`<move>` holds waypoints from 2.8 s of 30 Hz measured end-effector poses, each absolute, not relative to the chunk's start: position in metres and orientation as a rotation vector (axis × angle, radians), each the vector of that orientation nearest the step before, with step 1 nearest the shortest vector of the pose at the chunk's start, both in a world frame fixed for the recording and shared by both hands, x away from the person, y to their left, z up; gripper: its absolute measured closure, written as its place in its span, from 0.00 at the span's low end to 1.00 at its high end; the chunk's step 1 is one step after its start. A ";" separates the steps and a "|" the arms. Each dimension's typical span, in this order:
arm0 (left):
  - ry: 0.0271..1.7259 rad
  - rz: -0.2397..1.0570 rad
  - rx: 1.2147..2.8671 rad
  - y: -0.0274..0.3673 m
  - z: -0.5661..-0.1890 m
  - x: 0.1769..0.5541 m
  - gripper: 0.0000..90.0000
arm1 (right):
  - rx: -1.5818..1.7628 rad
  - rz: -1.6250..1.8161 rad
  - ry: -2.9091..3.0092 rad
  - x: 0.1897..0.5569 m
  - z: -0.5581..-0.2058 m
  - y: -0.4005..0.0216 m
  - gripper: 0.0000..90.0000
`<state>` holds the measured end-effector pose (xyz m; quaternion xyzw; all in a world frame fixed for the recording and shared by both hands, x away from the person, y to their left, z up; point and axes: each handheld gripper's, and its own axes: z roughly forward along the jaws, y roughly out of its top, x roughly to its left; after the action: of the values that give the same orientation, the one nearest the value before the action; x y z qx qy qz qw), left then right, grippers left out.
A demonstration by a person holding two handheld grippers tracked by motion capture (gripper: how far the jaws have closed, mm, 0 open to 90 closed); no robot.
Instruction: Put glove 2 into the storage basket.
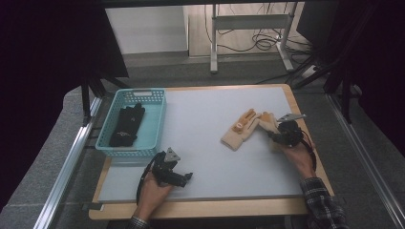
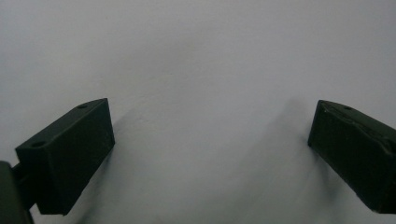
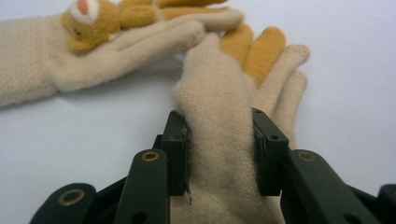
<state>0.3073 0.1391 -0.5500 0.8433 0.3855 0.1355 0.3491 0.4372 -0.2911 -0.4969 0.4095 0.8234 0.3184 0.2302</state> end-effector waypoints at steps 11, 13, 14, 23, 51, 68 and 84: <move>0.999 0.352 2.187 0.139 -0.550 0.307 0.01 | 1.123 1.043 2.190 0.403 -0.457 -0.295 0.70; 0.998 0.352 2.188 0.139 -0.550 0.307 0.01 | 1.082 1.064 2.209 0.397 -0.453 -0.281 0.70; 0.998 0.352 2.188 0.139 -0.550 0.307 0.01 | 1.060 1.069 2.223 0.394 -0.452 -0.273 0.70; 1.000 0.352 2.185 0.139 -0.550 0.307 0.01 | 0.883 1.140 2.361 0.375 -0.462 -0.190 0.69; 0.996 0.354 2.189 0.139 -0.550 0.307 0.01 | 0.912 1.273 2.501 0.367 -0.488 -0.174 0.42; 1.018 0.362 2.183 0.145 -0.549 0.303 0.03 | 0.901 1.042 2.557 0.361 -0.519 -0.192 0.84; 1.103 0.386 2.139 0.177 -0.551 0.296 0.01 | 0.706 1.118 2.677 0.334 -0.529 -0.133 0.80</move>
<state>0.2955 0.1771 -0.5512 0.8238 0.4248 0.1488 0.3446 0.3337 -0.1328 -0.5295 0.2357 0.8939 0.3734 0.0776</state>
